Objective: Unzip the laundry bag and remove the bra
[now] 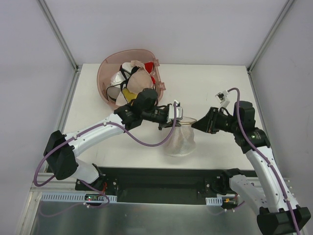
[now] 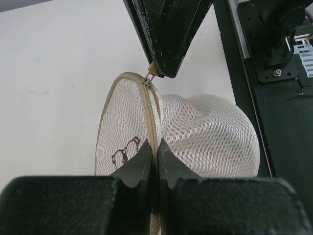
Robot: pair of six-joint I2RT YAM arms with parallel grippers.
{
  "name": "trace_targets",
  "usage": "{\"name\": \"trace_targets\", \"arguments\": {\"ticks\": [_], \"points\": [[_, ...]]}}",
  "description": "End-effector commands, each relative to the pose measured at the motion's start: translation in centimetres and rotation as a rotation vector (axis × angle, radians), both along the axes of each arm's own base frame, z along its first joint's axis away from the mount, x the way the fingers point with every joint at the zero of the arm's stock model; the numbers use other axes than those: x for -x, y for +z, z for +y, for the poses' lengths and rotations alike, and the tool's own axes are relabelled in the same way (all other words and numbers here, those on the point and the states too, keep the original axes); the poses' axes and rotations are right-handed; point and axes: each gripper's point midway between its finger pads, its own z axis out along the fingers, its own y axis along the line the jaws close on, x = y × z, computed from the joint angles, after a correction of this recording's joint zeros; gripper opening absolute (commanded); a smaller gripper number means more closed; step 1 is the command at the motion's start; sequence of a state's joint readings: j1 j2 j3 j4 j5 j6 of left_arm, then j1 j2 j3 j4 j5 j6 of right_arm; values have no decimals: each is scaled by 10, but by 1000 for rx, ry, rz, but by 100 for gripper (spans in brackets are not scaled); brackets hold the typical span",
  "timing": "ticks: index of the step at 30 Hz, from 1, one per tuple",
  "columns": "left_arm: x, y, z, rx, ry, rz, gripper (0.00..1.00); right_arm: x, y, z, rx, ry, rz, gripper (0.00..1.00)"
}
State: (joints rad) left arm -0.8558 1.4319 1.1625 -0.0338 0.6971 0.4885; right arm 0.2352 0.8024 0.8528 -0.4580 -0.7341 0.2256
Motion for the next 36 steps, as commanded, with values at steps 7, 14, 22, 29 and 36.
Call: {"name": "trace_targets", "arguments": {"ticks": [7, 14, 22, 29, 36], "points": [[-3, 28, -8, 80, -26, -48, 0, -6, 5, 3, 0, 6, -29, 18], [-1, 31, -4, 86, -25, -61, 0, -14, -12, -10, 70, -97, -4, 1], [15, 56, 9, 145, -69, -98, 0, -29, -30, -31, -54, -188, 64, 1], [34, 89, 21, 217, -116, -151, 0, -49, -47, -50, -80, -224, 122, 1], [46, 119, 24, 303, -147, -163, 0, -73, -48, -41, -156, -173, 126, 1]]}}
